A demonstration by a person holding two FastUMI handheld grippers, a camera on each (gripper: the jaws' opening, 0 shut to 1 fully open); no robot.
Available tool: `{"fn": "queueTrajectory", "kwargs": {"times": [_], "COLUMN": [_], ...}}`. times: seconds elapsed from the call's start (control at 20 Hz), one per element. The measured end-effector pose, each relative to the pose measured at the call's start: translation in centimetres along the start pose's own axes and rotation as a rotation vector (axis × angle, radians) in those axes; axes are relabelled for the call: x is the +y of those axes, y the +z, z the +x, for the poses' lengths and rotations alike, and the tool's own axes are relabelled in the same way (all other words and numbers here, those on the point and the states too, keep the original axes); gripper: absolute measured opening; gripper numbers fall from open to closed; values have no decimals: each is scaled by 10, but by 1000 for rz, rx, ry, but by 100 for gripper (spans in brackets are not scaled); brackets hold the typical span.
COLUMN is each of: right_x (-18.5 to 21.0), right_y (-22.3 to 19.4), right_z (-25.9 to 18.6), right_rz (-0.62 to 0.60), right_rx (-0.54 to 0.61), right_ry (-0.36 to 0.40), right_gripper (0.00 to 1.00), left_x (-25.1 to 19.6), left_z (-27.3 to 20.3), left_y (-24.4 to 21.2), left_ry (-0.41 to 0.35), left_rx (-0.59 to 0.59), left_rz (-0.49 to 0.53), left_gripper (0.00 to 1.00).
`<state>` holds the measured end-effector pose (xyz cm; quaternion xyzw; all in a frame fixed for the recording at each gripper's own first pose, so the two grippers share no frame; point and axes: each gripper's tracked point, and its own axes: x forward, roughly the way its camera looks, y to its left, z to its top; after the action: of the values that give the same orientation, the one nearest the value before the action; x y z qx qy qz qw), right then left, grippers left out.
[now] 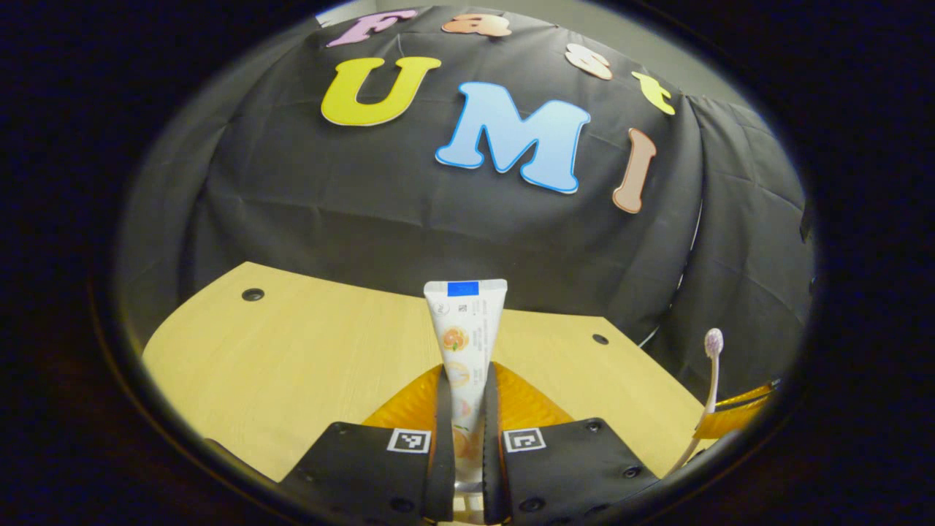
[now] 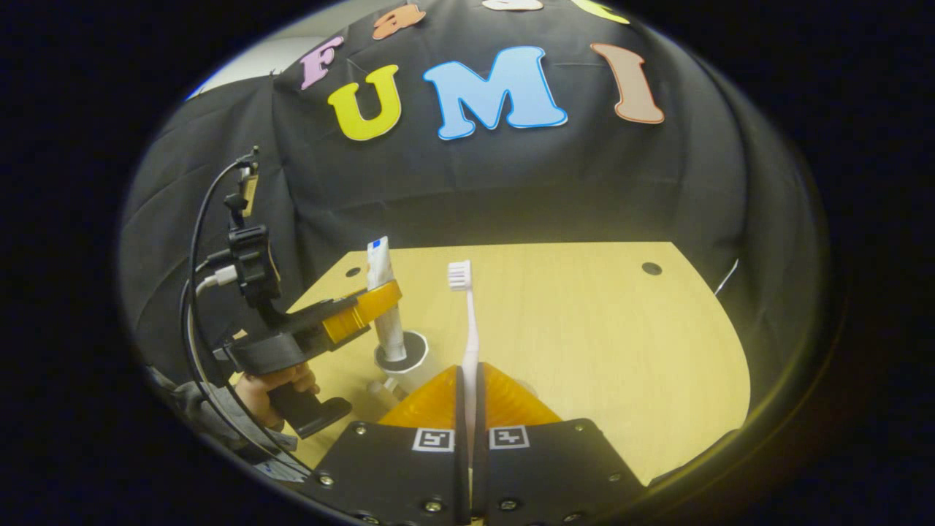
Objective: Put the toothbrush and toothpaste on the desktop into the cup, then pick up the cup and place it on the coaster on the desktop.
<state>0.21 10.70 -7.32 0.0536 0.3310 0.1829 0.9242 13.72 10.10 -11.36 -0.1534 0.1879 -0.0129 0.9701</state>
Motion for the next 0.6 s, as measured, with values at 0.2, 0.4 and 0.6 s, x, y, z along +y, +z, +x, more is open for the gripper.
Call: {"fn": "queueTrajectory", "kwargs": {"times": [0.2, 0.4, 0.6], "right_x": [1, 3, 7], "right_y": [0, -2, -4], "right_z": [0, 0, -2], "right_rz": [6, 15, 21], "right_rx": [2, 7, 9], "right_ry": [4, 12, 17], "right_gripper": [3, 3, 3], "left_x": [6, 6, 3], "left_z": [2, 2, 1], "left_y": [-13, -33, -56], "left_ry": [20, 15, 5], "left_rx": [53, 121, 198], "left_rz": [27, 58, 77], "left_gripper": [25, 29, 30]}}
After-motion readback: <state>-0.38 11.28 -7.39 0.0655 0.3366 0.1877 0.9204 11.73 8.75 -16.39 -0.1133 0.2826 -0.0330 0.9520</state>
